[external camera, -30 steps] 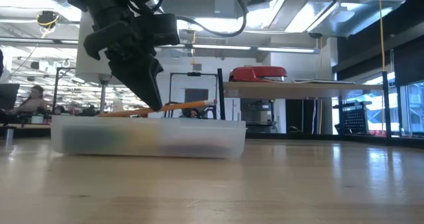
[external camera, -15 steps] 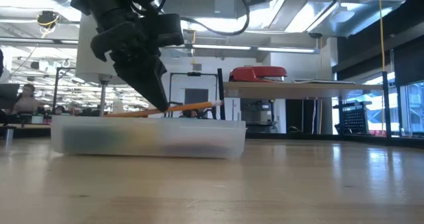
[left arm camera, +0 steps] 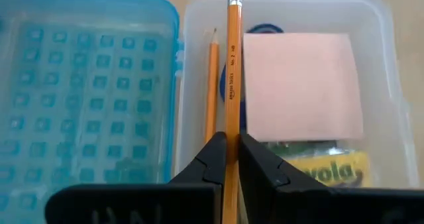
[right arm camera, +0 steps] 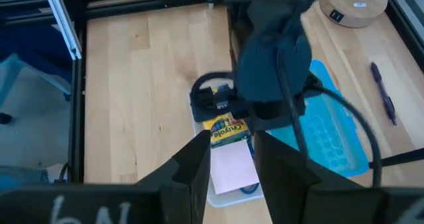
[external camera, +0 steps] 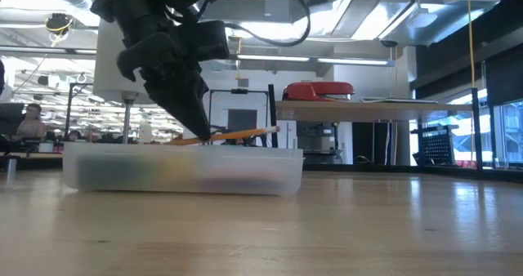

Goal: Pack school essentials
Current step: Put the yellow pencil into the blue supply box

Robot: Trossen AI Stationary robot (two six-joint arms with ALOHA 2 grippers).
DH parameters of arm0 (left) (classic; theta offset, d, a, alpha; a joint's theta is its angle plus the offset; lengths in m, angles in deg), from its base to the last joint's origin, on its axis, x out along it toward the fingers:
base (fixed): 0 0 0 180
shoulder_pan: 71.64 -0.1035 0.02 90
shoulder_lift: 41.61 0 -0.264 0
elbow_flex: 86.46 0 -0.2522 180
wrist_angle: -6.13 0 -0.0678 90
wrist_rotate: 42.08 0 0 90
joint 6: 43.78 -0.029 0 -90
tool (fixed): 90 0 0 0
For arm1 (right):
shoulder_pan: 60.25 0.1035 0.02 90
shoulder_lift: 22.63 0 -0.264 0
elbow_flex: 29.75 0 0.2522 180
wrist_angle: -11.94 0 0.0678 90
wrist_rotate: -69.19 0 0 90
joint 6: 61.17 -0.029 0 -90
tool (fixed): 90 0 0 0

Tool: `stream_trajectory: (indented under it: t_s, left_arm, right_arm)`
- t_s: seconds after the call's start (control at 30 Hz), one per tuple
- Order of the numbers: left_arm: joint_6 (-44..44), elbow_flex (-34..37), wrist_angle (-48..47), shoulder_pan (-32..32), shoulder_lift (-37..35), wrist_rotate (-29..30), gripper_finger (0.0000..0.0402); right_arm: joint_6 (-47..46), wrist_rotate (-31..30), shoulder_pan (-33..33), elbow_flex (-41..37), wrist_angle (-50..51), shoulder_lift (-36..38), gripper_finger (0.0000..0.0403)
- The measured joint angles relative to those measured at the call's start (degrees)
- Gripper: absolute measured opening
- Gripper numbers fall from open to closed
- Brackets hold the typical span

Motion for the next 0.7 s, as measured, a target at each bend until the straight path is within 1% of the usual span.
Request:
stream_trajectory:
  t_s: [0.17,0.43,0.7]
  left_arm:
    - [0.54,-0.02,0.28,0.00,2.53,-0.23,0.0020]
    - [0.66,-0.02,-0.17,-0.04,2.72,-0.17,0.0021]
    - [0.78,-0.02,-0.80,-0.07,2.72,0.00,0.0053]
  right_arm:
    - [-0.01,-0.01,0.00,-0.04,-0.15,0.00,0.0119]
    - [0.05,0.01,0.01,-0.04,-0.39,0.00,0.0120]
    - [0.03,0.01,0.01,-0.04,-0.50,0.00,0.0120]
